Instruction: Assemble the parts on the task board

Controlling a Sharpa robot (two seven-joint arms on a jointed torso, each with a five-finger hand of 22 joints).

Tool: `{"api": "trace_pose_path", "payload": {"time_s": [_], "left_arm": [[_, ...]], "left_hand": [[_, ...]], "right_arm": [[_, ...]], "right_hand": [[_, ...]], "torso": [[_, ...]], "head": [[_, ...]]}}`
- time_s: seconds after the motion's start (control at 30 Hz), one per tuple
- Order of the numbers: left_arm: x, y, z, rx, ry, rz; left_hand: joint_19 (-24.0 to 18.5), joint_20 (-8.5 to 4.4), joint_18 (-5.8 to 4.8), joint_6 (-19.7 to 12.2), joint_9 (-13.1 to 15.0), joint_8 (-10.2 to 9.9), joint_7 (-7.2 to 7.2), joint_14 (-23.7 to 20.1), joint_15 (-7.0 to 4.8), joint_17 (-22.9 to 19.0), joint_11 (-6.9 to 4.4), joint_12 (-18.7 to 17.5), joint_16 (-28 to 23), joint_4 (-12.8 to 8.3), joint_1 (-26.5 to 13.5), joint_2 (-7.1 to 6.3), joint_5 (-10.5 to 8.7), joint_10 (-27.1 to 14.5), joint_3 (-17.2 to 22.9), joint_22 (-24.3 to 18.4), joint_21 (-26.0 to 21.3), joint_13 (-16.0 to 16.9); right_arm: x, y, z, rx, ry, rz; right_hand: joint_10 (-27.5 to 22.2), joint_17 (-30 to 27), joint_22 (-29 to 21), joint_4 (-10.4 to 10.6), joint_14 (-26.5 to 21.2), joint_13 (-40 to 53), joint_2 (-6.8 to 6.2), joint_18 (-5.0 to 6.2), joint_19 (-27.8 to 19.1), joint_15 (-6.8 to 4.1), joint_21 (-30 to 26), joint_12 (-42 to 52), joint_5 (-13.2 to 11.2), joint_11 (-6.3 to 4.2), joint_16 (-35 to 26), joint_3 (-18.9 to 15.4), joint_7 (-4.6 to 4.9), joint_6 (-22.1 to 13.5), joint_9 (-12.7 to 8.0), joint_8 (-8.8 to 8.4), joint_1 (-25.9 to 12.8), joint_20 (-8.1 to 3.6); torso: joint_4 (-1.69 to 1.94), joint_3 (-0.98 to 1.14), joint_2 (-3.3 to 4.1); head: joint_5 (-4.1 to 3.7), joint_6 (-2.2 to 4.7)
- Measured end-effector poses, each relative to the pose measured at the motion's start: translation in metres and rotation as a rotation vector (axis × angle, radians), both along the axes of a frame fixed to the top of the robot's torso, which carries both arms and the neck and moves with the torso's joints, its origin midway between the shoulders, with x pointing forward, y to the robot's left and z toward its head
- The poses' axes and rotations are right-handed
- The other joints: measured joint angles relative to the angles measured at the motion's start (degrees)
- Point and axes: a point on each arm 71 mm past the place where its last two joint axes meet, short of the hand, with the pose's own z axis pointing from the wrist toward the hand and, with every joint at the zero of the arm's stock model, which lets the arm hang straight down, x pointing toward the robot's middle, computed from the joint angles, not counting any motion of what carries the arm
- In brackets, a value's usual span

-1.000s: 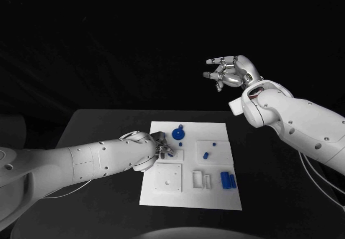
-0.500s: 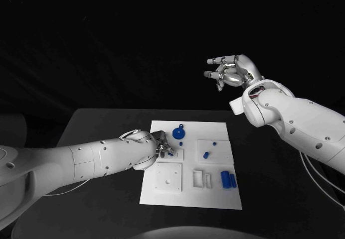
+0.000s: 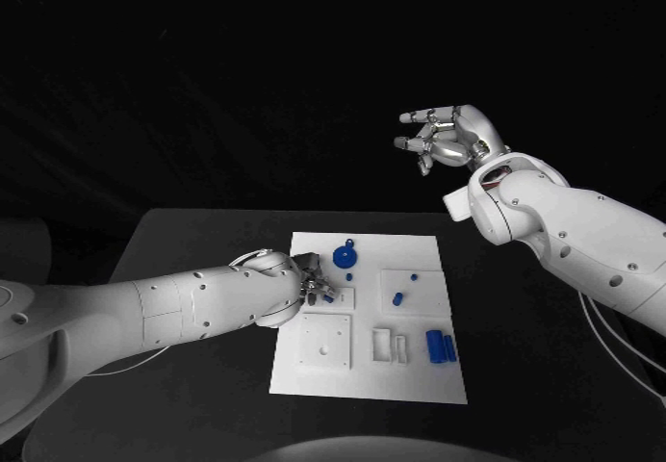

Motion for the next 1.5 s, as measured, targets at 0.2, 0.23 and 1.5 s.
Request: {"api": "trace_pose_path", "payload": {"time_s": [0.2,0.23,1.5], "left_arm": [[0.000,0.000,0.000,0.011,0.001,-0.006],[0.000,0.000,0.000,0.012,0.001,-0.006],[-0.002,0.010,0.007,-0.049,-0.106,0.039]], "left_hand": [[0.2,0.20,0.00,0.0,3.2,0.0,0.00,0.0,0.01,0.1,0.00,0.0,0.0,0.0,-0.3,0.31,-0.56,0.0,0.0,0.0,0.4,0.0],[0.2,0.20,-0.01,0.0,3.5,0.0,0.00,0.0,0.01,0.0,0.00,0.0,0.0,0.0,-0.3,0.32,-0.65,0.0,0.0,0.0,0.4,0.0],[0.2,1.02,0.91,0.0,4.5,3.3,0.00,0.3,-0.10,-0.8,0.02,0.0,0.0,0.0,-0.1,0.06,-1.31,0.0,0.0,0.0,0.4,-0.3]], "right_arm": [[0.000,0.000,0.000,-0.001,0.001,0.000],[0.000,0.000,0.000,-0.001,0.001,0.000],[0.000,-0.009,-0.006,-0.011,0.015,-0.012]], "right_hand": [[0.0,0.0,0.0,0.0,0.0,0.0,0.00,-0.01,0.0,0.00,0.0,0.0,0.0,0.00,0.0,0.0,0.00,0.0,0.0,0.00,0.0,0.00],[0.0,0.0,0.0,0.0,0.0,0.0,0.00,0.00,0.0,0.00,0.0,0.0,0.0,0.00,0.0,0.0,0.00,0.0,0.0,0.00,0.0,0.00],[0.1,0.0,0.0,0.0,0.0,0.0,-0.23,-0.03,0.0,0.00,0.0,0.0,0.6,0.10,0.0,0.3,-0.19,0.2,0.0,0.00,-0.2,0.00]], "torso": [[0.02,0.01,0.01],[0.02,0.00,0.01],[0.03,0.02,0.02]], "head": [[0.01,-0.04],[0.02,-0.04],[-0.15,-0.02]]}}
